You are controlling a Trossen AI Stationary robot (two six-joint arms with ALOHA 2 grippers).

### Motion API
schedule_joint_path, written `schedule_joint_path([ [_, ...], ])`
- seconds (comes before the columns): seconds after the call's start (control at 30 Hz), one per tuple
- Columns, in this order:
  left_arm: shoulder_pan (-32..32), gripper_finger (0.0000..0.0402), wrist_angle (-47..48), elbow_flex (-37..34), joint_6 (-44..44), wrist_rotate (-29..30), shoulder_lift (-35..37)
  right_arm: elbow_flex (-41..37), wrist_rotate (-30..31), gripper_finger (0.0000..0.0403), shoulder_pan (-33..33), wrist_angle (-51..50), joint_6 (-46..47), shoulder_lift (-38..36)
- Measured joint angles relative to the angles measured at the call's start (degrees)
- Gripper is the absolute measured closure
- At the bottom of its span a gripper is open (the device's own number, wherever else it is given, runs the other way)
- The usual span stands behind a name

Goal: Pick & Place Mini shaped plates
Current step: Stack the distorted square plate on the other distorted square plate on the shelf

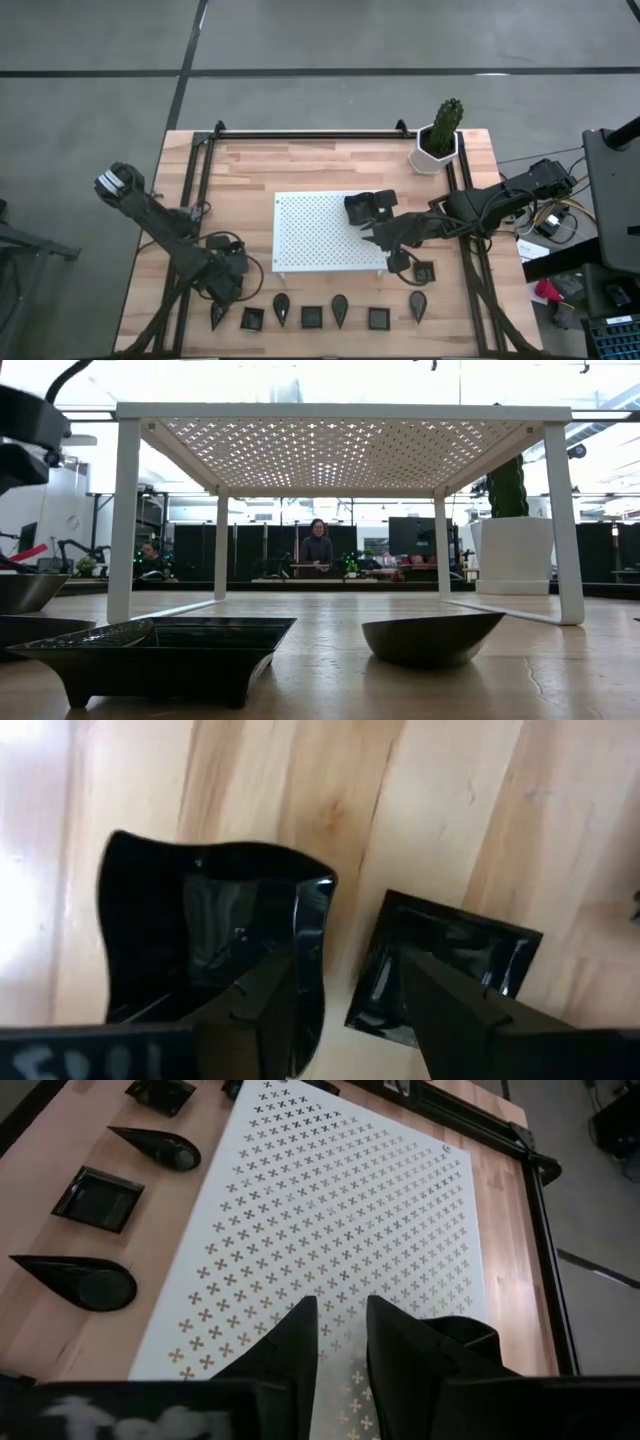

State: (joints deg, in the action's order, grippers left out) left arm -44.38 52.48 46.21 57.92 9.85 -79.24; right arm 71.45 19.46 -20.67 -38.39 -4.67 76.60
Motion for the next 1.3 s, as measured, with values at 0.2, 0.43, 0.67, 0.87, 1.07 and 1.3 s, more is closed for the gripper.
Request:
schedule_joint_path([
  [0.2, 0.0, 0.0229, -0.1, -2.4, 0.8, 0.1, 0.0, 0.0, 0.0, 0.0324, 0.0, 0.4, 0.0, 0.0],
  [0.43, 0.0, 0.0233, -0.3, -2.8, 0.9, 0.2, 0.0, 0.0, 0.0, 0.0317, 0.0, 1.1, 0.0, 0.0],
  [0.67, 0.0, 0.0291, -0.2, -3.1, 0.9, 0.1, 0.0, 0.0, 0.0, 0.0316, 0.0, 1.5, 0.2, 0.0],
  [0.87, 0.1, 0.0366, -0.2, -3.2, 0.7, 0.1, 0.0, 0.0, 0.0, 0.0327, 0.0, 1.5, 0.2, 0.0],
  [1.07, 0.1, 0.0398, -0.5, -2.9, 0.7, 0.1, 0.0, -0.2, 0.0, 0.0333, 0.0, 1.7, 0.2, 0.0],
  [1.3, 0.1, 0.0401, 0.1, -1.1, 0.6, -0.5, 0.0, -0.5, 0.0, 0.0325, 0.0, 2.0, 0.2, 0.0],
])
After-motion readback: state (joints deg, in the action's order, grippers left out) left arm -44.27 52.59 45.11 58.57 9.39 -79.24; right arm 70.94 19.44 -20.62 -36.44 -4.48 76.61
